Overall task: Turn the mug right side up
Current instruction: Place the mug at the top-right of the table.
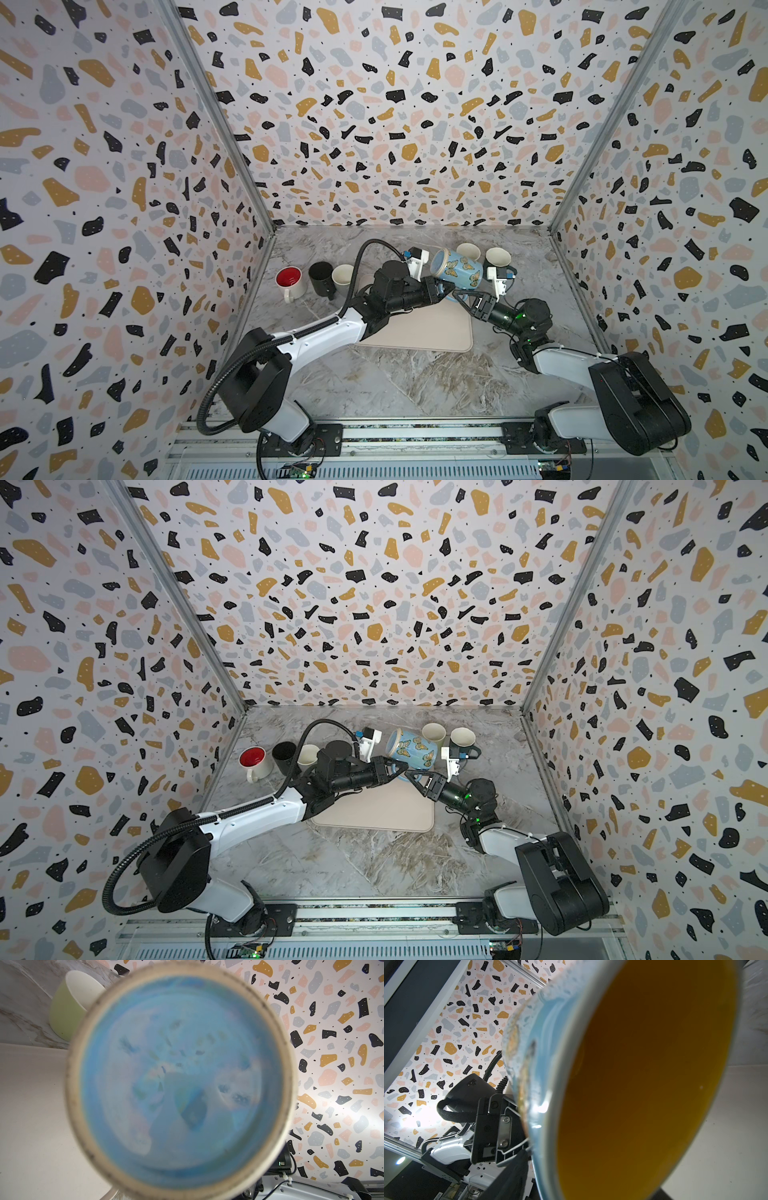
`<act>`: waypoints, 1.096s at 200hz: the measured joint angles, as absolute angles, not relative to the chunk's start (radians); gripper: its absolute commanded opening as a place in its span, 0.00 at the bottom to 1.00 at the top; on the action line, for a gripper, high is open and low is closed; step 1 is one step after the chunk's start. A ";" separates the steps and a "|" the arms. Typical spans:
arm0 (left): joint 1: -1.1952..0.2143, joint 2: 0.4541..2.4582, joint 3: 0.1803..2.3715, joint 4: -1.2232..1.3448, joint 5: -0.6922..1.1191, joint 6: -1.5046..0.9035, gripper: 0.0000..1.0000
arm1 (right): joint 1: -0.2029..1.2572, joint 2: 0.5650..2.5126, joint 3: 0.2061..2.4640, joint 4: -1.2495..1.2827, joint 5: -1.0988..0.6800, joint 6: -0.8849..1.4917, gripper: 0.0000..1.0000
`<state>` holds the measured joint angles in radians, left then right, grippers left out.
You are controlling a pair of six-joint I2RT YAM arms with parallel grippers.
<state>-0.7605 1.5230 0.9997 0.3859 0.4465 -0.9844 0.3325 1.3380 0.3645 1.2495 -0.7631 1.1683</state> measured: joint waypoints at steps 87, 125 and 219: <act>-0.764 1.523 0.999 0.410 0.434 -0.990 0.00 | 0.332 1.338 0.376 1.274 -0.763 1.174 0.55; -0.764 1.517 0.992 0.433 0.428 -0.991 0.00 | 0.332 1.343 0.389 1.297 -0.765 1.184 0.49; -0.760 1.502 0.960 0.458 0.428 -0.914 0.00 | 0.314 1.383 0.418 1.311 -0.790 1.297 0.00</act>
